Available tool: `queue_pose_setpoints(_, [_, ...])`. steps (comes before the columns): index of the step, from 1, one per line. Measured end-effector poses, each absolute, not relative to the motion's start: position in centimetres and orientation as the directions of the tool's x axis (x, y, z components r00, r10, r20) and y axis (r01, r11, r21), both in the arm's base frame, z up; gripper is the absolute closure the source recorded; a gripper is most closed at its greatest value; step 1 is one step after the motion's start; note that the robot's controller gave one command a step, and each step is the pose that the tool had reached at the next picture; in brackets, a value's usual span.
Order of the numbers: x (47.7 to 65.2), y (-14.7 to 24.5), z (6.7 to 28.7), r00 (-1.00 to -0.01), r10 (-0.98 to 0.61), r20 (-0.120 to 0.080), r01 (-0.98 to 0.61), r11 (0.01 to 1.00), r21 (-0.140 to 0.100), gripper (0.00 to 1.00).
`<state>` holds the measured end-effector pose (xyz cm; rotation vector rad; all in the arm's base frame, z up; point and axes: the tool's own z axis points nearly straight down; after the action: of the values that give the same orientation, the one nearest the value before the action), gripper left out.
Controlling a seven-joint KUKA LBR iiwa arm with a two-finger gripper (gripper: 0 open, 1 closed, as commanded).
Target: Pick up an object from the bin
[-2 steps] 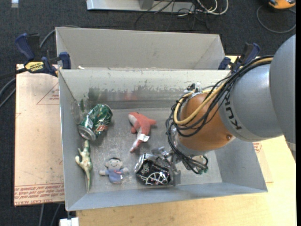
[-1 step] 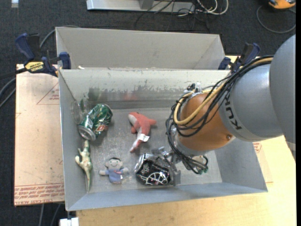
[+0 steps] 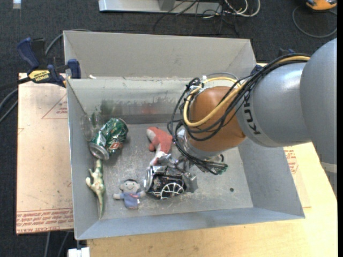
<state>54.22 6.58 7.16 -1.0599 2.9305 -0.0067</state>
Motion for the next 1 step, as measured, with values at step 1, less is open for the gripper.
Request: queue_pose_setpoints(1, [54.22, 6.58, 7.16, -0.768, -0.64, -0.022, -0.639, 0.769, -0.013, 1.0])
